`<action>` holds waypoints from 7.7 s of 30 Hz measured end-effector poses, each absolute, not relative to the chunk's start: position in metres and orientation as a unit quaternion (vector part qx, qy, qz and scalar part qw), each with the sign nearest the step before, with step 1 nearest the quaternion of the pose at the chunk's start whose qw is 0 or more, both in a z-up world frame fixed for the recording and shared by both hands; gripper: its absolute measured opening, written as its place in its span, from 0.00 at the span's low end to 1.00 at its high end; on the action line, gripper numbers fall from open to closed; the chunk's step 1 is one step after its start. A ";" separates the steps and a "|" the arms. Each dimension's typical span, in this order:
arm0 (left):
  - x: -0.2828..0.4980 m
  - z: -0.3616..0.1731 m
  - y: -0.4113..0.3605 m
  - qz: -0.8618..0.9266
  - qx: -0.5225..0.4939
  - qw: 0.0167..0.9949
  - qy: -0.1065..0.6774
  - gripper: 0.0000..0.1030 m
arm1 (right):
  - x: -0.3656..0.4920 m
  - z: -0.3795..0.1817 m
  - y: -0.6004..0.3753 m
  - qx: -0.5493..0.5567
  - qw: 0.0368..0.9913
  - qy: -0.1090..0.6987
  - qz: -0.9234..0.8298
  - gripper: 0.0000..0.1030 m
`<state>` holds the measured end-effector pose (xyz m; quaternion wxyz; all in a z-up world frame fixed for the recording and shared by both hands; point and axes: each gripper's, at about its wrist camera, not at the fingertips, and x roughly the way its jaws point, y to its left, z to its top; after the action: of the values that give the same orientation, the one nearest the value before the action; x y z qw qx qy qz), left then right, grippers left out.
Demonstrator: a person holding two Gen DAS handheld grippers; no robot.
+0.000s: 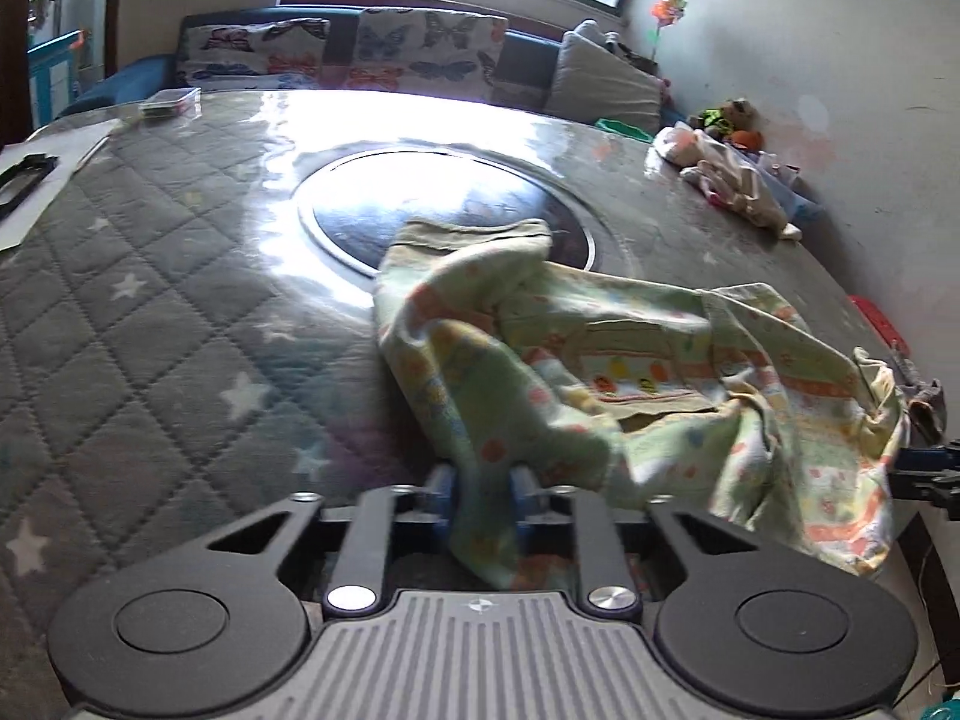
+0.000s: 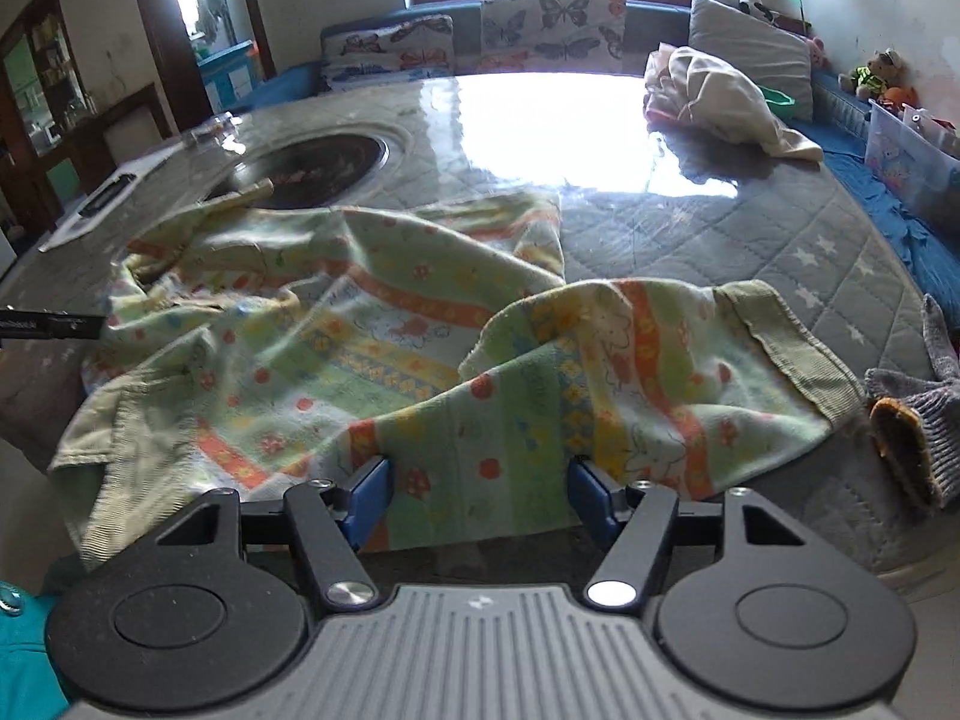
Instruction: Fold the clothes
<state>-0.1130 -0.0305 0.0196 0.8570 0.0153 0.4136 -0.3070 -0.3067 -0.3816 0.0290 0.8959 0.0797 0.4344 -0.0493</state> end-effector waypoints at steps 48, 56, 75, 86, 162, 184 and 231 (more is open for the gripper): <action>-0.085 0.076 -0.049 -0.313 0.011 0.894 0.321 0.04 | -0.240 0.120 -0.370 -0.015 0.940 0.335 -0.058 0.07; 0.001 0.152 -0.061 -0.263 0.009 0.924 0.277 0.04 | -0.142 0.189 -0.374 -0.041 0.963 0.262 -0.049 0.07; 0.009 0.198 -0.010 -0.208 0.030 0.938 0.276 0.04 | -0.076 0.192 -0.380 -0.018 0.956 0.292 0.007 0.06; -0.077 0.054 0.014 -0.220 0.068 0.860 0.455 0.04 | -0.142 0.060 -0.351 -0.061 0.880 0.471 0.021 0.13; -0.119 0.027 -0.130 -0.419 0.067 0.807 0.411 0.54 | -0.119 0.036 -0.405 0.142 0.921 0.346 0.106 0.27; -0.121 0.025 -0.131 -0.437 0.055 0.802 0.403 0.69 | -0.082 0.011 -0.451 0.134 0.912 0.383 -0.055 0.31; -0.136 0.021 -0.139 -0.433 0.085 0.811 0.383 0.84 | -0.167 0.013 -0.469 0.054 0.916 0.367 -0.151 0.21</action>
<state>-0.1361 -0.1393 0.0208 0.8113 0.0845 0.3831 -0.4334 -0.1668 -0.4692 0.0131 0.9163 0.0539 0.3671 -0.1508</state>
